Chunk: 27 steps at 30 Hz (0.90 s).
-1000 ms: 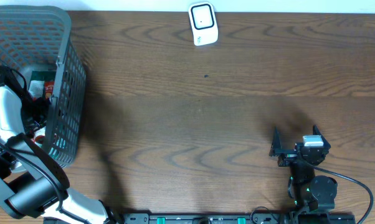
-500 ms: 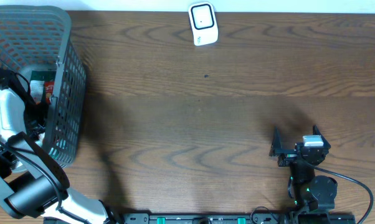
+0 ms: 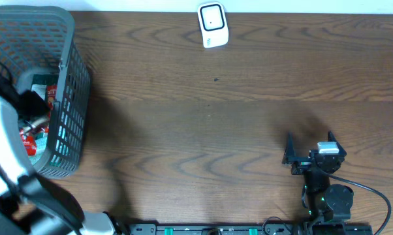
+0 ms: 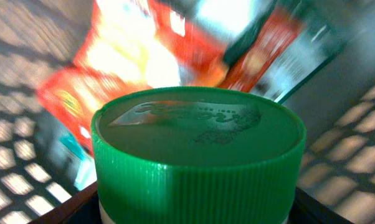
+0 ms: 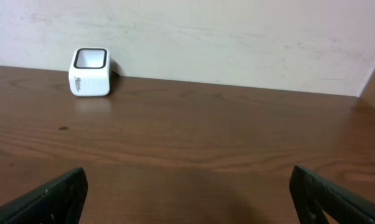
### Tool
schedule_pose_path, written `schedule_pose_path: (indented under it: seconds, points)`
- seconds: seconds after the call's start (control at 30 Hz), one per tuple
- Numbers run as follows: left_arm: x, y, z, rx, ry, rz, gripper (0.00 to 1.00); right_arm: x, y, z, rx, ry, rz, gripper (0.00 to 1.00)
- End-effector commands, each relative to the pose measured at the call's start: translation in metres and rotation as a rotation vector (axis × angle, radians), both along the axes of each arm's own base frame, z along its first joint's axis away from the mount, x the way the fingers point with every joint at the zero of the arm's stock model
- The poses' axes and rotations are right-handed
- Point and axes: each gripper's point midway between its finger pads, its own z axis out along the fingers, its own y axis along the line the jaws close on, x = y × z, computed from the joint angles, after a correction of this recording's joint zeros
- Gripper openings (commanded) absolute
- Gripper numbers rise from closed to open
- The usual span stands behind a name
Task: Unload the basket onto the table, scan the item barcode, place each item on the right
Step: 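Reach the left gripper into the basket and grasp the green-capped jar, then carry the jar toward the scanner and set it on the table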
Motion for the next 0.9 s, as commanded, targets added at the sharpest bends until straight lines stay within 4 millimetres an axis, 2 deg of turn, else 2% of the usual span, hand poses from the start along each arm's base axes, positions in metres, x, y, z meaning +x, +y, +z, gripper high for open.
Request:
schedule_pose_path:
  seconds: [0.0,0.1,0.23,0.37,0.43,0.5,0.6,0.77,0.87]
  points:
    - [0.003,0.004,0.100,0.180,-0.264,0.010,0.63,0.000,0.000,-0.001,-0.009,0.001,0.002,0.99]
    - [-0.005,-0.006,0.154,0.271,-0.416,0.011,0.63,0.000,0.000,0.000,-0.009,0.001,0.002,0.99]
    - [-0.022,-0.032,0.223,0.359,-0.640,0.014,0.64,0.000,0.000,-0.001,-0.009,0.001,0.001,0.99]
    - [-0.032,-0.086,0.272,0.344,-0.842,-0.129,0.64,0.000,0.000,-0.001,-0.009,0.001,0.002,0.99]
    - [-0.037,-0.121,0.284,0.267,-0.922,-0.227,0.64,0.000,0.000,-0.001,-0.009,0.001,0.002,0.99]
    - [-0.040,-0.154,0.287,0.177,-0.961,-0.330,0.64,0.000,0.000,-0.001,-0.009,0.001,0.002,0.99]
    - [-0.043,-0.198,0.278,0.027,-0.957,-0.478,0.64,0.000,0.000,-0.001,-0.009,0.001,0.001,0.99]
    - [-0.041,-0.260,0.239,-0.202,-0.852,-0.678,0.64,0.000,0.000,0.000,-0.009,0.001,0.002,0.99]
    - [-0.036,-0.289,0.212,-0.285,-0.766,-0.769,0.64,0.000,0.000,-0.001,-0.009,0.001,0.002,0.99]
